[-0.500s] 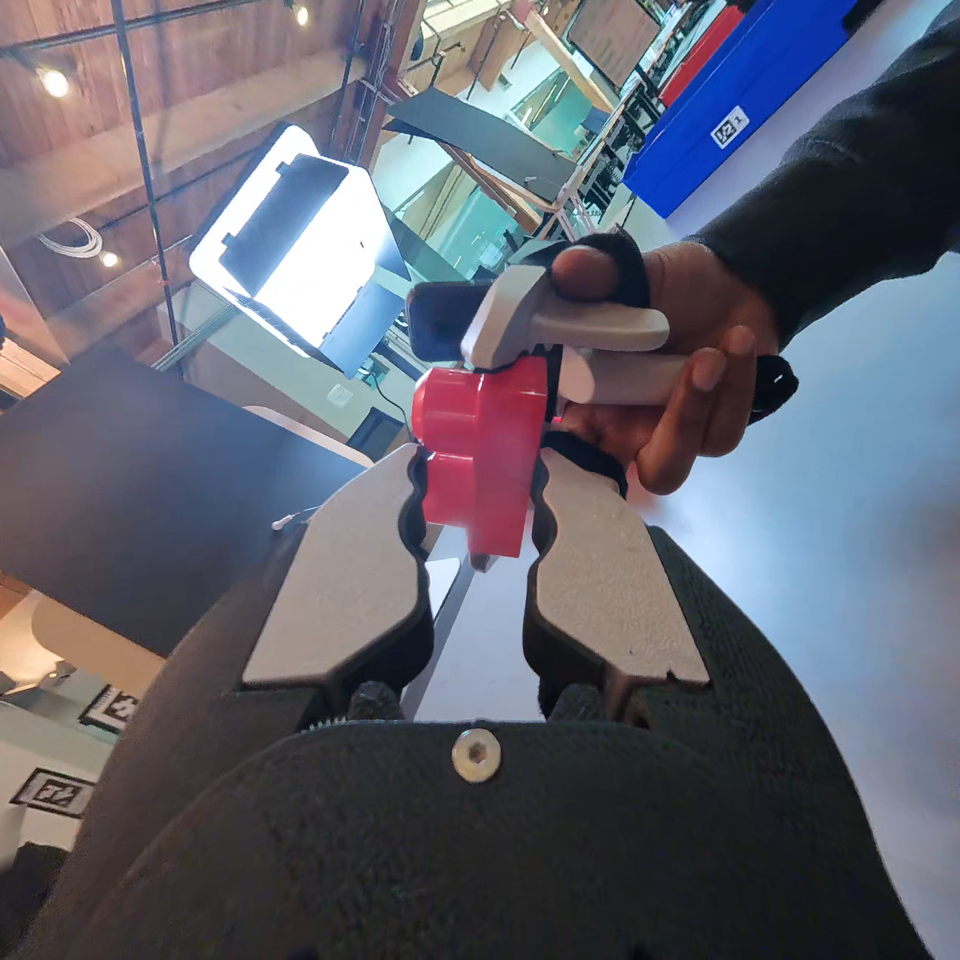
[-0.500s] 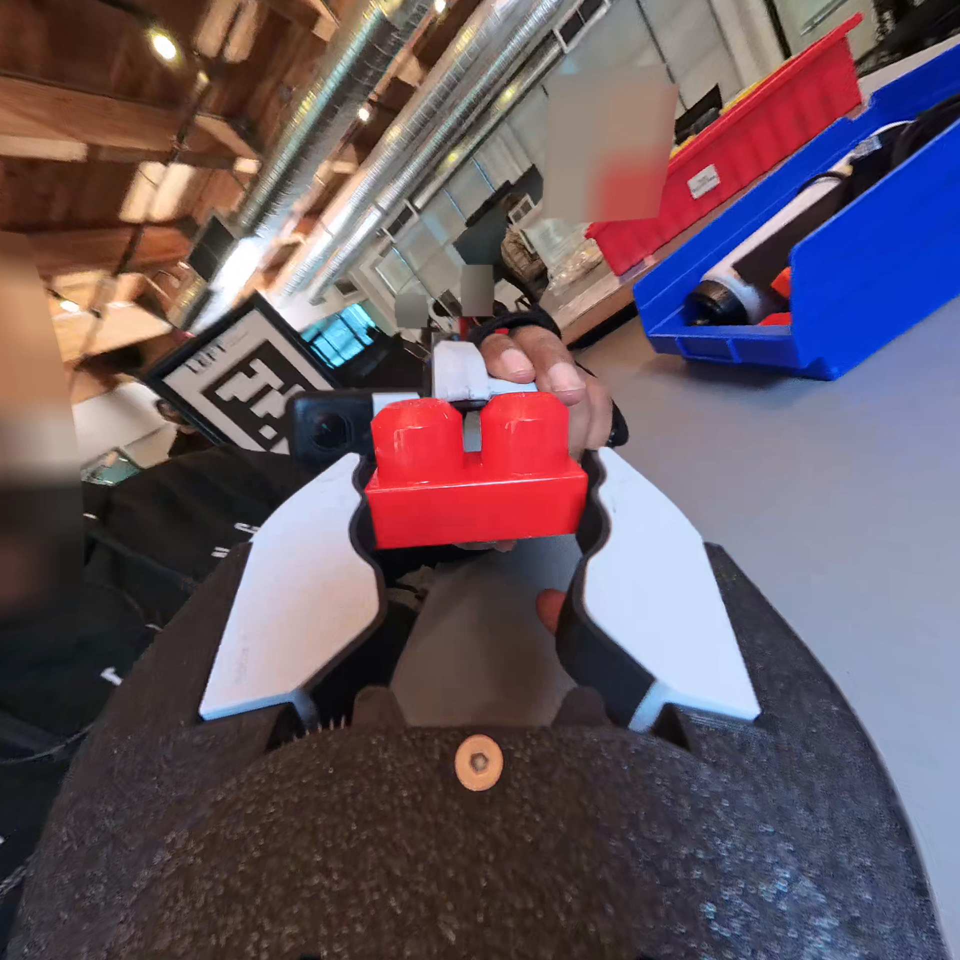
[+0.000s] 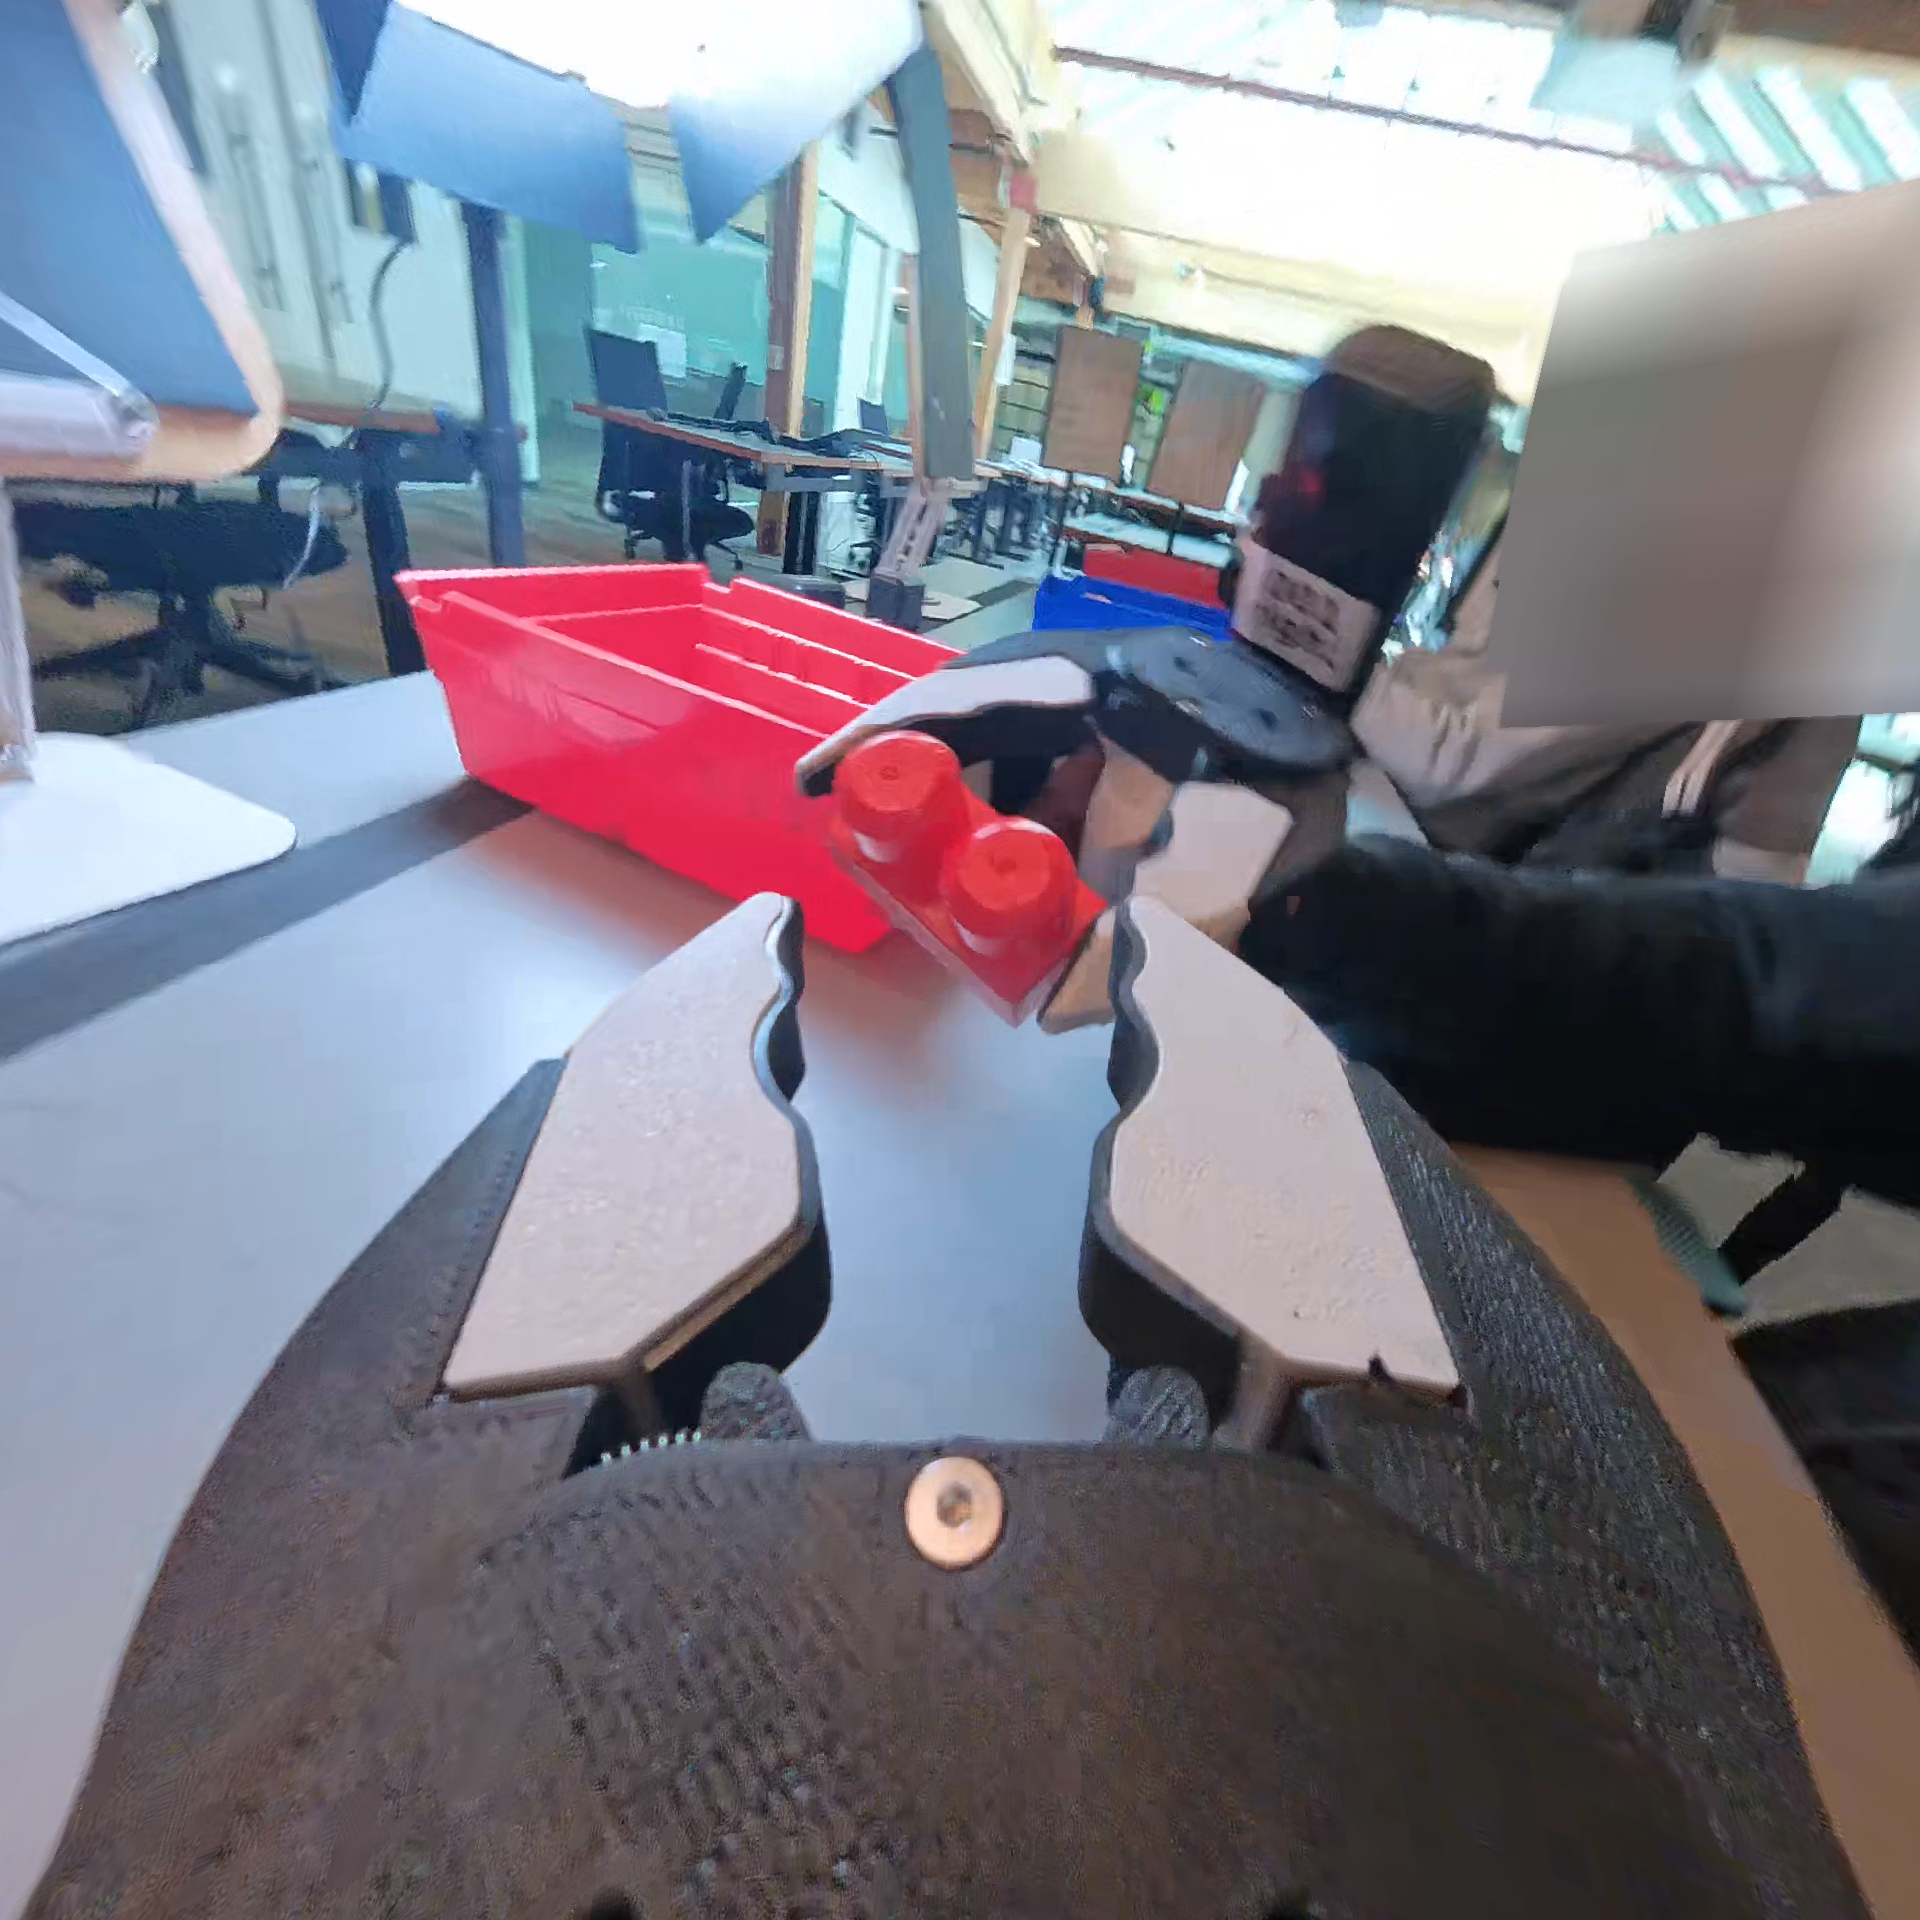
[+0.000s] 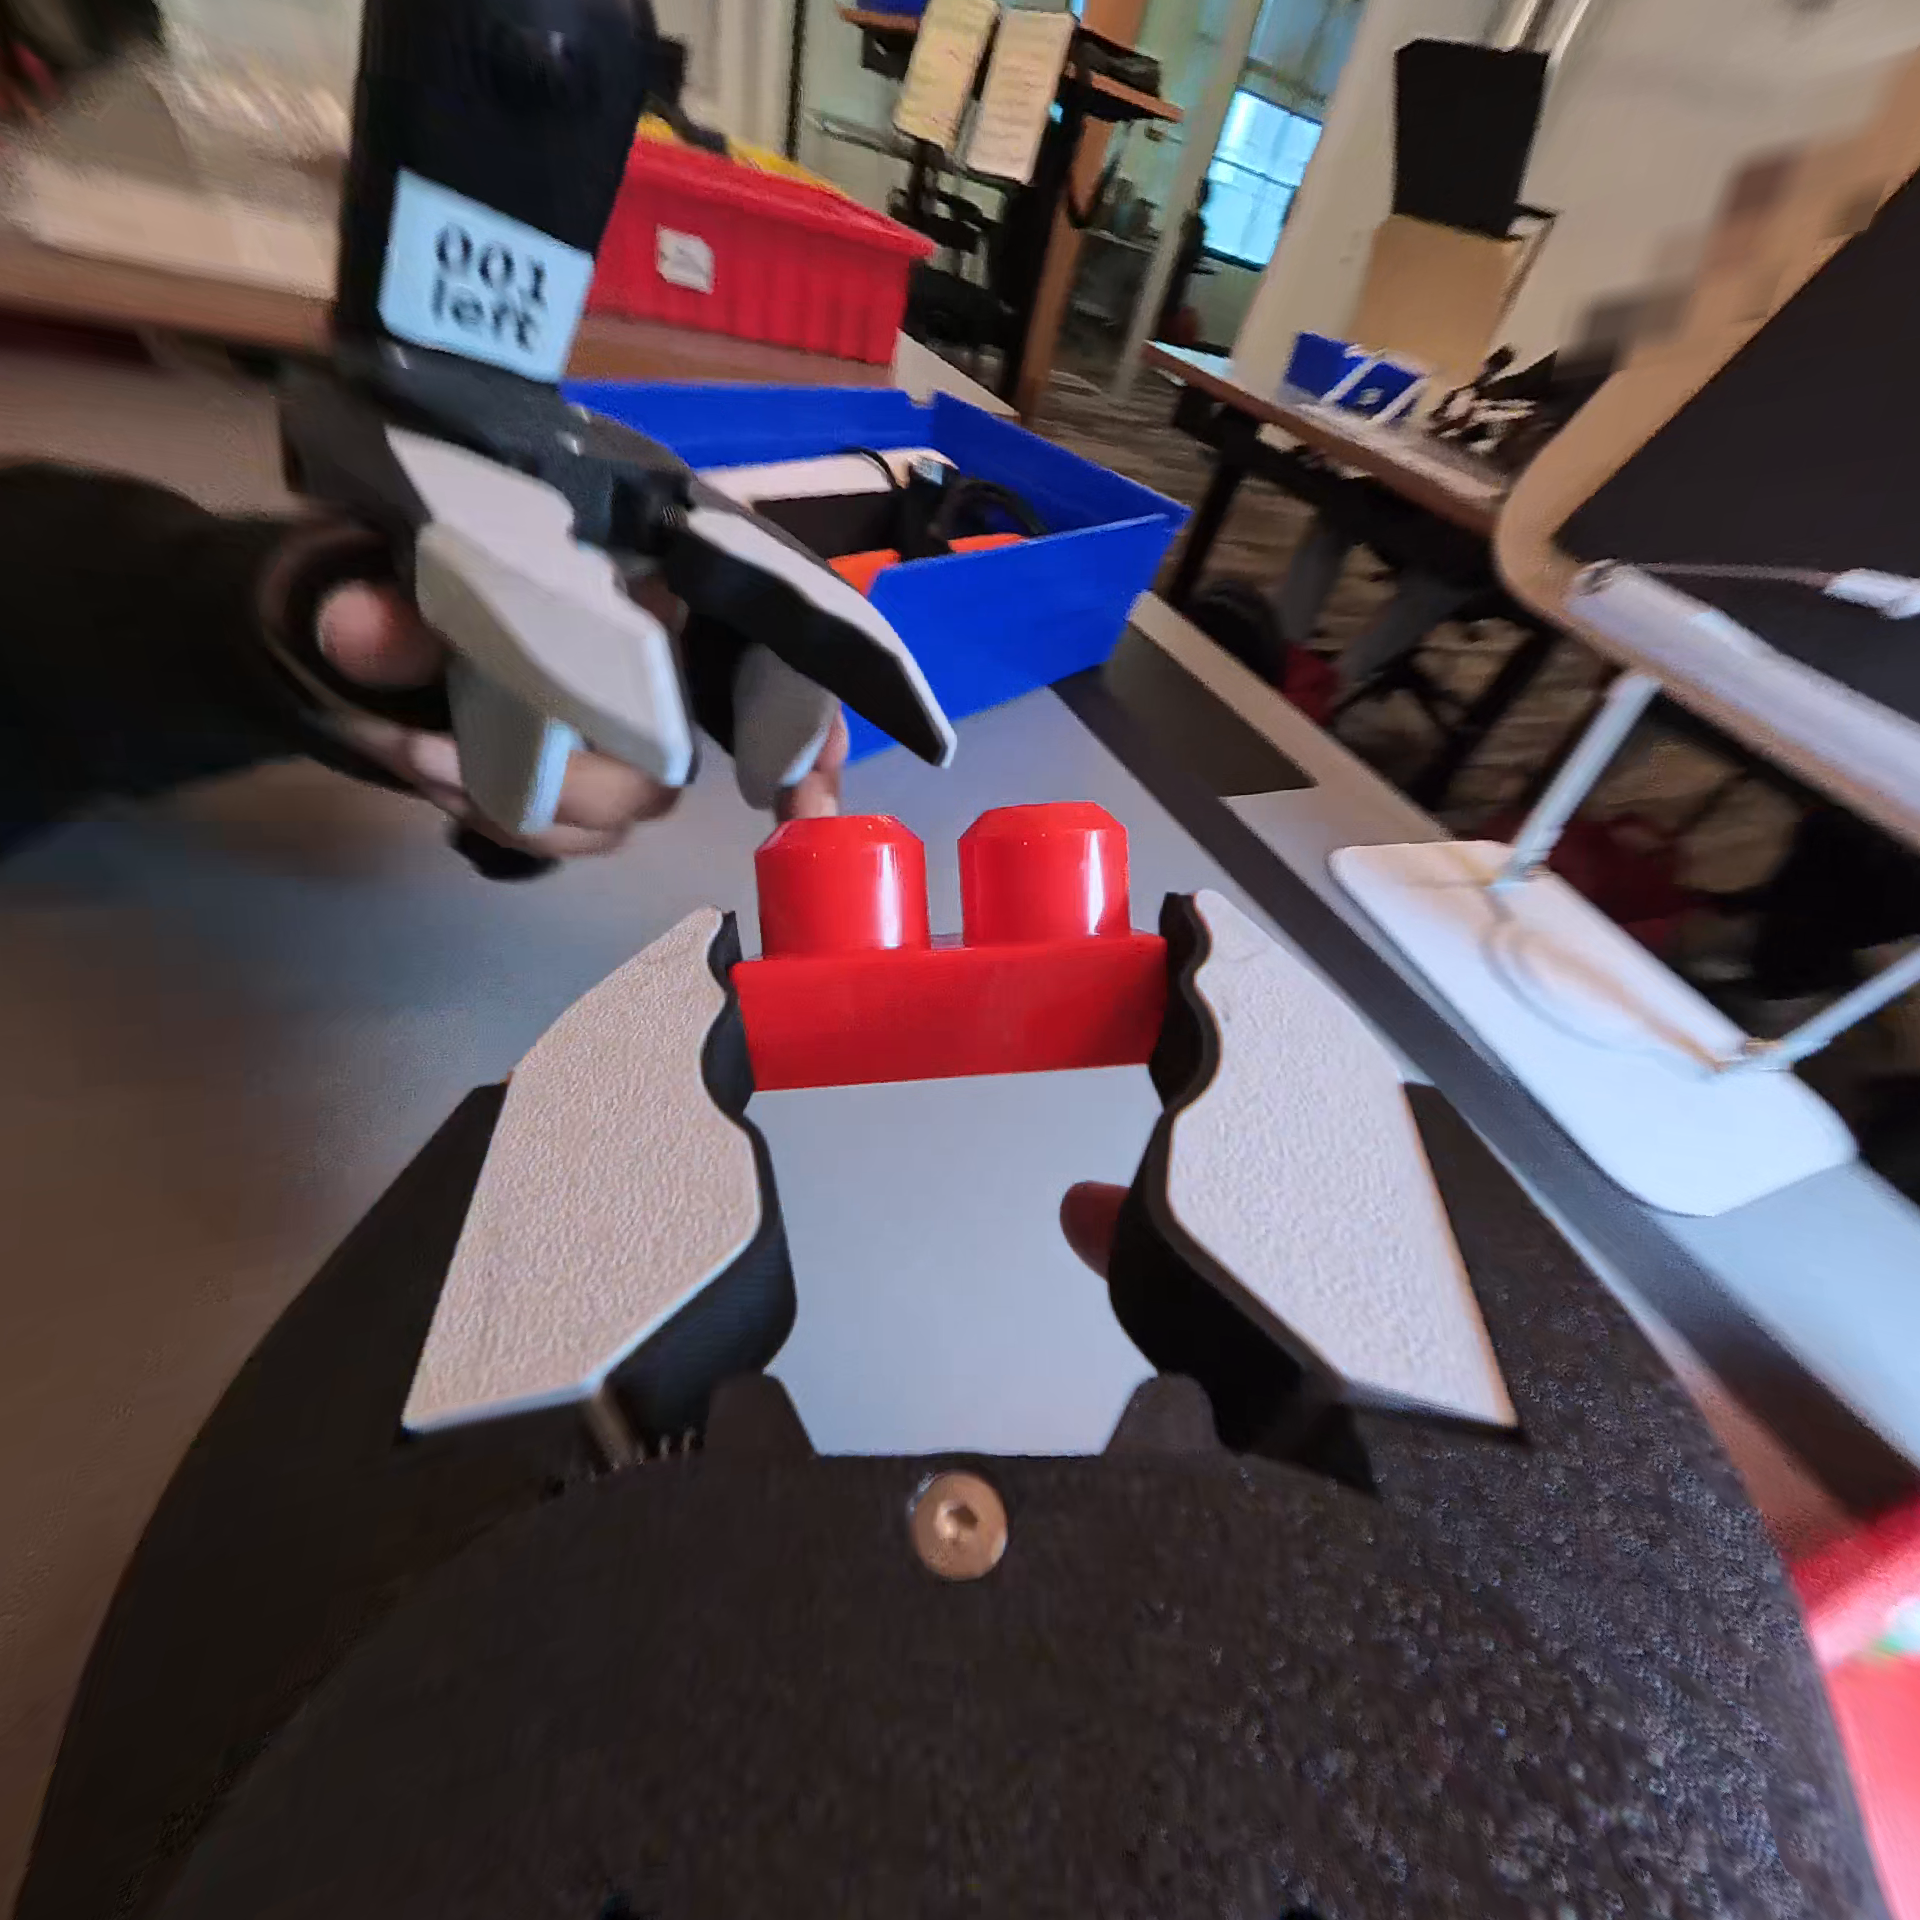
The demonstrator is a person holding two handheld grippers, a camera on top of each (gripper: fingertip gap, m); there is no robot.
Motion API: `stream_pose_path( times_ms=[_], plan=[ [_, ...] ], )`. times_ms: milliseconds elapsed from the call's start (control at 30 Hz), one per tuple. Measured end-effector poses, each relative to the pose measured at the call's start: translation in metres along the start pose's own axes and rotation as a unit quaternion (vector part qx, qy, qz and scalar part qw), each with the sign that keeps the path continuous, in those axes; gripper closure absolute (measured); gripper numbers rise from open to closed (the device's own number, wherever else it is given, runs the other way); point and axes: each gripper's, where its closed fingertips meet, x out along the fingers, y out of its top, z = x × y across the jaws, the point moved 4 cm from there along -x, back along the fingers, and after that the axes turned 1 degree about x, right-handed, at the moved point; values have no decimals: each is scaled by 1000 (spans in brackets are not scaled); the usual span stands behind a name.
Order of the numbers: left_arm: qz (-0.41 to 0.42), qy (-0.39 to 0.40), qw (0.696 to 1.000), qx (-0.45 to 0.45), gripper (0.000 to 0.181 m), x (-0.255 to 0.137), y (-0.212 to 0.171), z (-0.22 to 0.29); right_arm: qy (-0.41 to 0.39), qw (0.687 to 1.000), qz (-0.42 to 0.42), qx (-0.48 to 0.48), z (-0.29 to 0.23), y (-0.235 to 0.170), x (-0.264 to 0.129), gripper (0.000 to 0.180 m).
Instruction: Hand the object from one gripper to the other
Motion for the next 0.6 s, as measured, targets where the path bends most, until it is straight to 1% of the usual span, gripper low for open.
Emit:
stream_pose_path(
  times_ms=[100, 200, 267, 367, 400, 433, 467, 533, 567, 600],
  plan=[
    [-4, 13, 998, -64, 128, -1, -2, -10, -68, 988, -41, -134, -2, -6, 4, 103],
    [-16, 10, 995, -94, 130, 2, -8, -11, -121, 949, -85, -277, -11, -13, 12, 103],
    [-36, 9, 995, -94, 131, 7, -14, -10, -143, 923, -104, -342, -17, -16, 17, 103],
    [-57, 9, 995, -79, 134, 11, -21, -6, -151, 899, -111, -396, -26, -16, 22, 103],
    [-62, 8, 995, -76, 138, 12, -22, -5, -154, 891, -113, -413, -28, -16, 23, 103],
    [-65, 10, 995, -71, 147, 13, -23, -5, -157, 885, -112, -425, -29, -16, 23, 103],
    [-67, 13, 996, -62, 151, 12, -23, -5, -159, 882, -113, -429, -29, -16, 23, 103],
    [-72, 16, 996, -43, 152, 12, -22, -5, -151, 892, -106, -413, -29, -16, 24, 103],
    [-71, 17, 997, -39, 152, 11, -21, -6, -142, 905, -98, -389, -30, -15, 24, 103],
    [-68, 20, 997, -34, 152, 10, -20, -6, -122, 924, -87, -352, -31, -13, 23, 103]
  ],
)
